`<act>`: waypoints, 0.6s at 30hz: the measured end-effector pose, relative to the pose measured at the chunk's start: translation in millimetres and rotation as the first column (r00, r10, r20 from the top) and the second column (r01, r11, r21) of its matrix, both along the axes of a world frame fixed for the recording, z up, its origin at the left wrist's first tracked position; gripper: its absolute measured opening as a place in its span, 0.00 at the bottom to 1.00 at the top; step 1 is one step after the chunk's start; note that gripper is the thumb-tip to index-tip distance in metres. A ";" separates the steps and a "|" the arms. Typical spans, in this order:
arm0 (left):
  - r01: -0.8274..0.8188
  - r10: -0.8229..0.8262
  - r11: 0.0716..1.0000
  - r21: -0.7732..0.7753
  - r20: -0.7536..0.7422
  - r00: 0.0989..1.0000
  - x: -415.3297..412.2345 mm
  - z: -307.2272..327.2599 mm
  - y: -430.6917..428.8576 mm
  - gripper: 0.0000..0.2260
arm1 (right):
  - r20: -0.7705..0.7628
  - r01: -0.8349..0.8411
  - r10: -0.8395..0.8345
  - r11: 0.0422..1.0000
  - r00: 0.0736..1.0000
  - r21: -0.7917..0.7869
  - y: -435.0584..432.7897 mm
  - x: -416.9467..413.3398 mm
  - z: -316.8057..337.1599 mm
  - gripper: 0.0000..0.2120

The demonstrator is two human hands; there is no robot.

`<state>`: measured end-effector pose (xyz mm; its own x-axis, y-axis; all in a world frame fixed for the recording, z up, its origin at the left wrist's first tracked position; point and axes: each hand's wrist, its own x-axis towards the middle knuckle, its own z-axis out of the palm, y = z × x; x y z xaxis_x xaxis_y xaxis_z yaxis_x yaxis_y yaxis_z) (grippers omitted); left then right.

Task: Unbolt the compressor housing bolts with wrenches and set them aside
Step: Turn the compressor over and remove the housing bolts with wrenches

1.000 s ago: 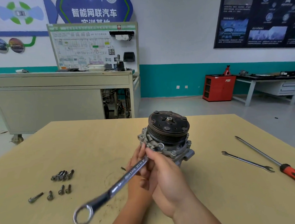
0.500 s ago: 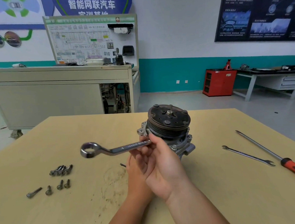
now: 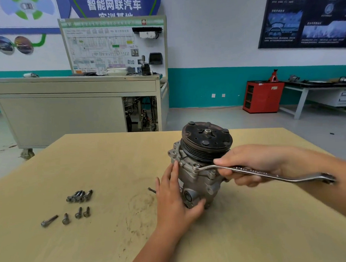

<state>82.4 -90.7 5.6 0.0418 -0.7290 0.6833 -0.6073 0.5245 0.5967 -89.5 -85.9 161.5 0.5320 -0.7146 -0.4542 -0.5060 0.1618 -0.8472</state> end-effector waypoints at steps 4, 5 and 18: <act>0.077 -0.070 0.996 0.050 -0.135 0.988 9.6 0.0 -0.4 0.41 | -0.132 -0.152 0.140 0.985 0.981 -0.086 -6.1 -6.2 13.6 0.15; 0.106 -0.097 0.993 0.049 -0.158 0.983 10.9 -0.8 0.1 0.40 | -0.120 -0.175 0.167 0.983 0.979 -0.057 -2.3 -9.1 12.1 0.14; 0.143 -0.106 0.963 0.229 -0.165 0.981 1.3 -3.3 13.0 0.42 | 0.388 0.220 -0.253 0.967 0.886 0.129 65.2 -1.7 -35.8 0.10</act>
<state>83.8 -77.7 2.4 0.0286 -0.8759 0.4817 -0.4402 0.4216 0.7928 -91.3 -20.7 125.7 0.4997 -0.8125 -0.3001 -0.0669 0.3092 -0.9486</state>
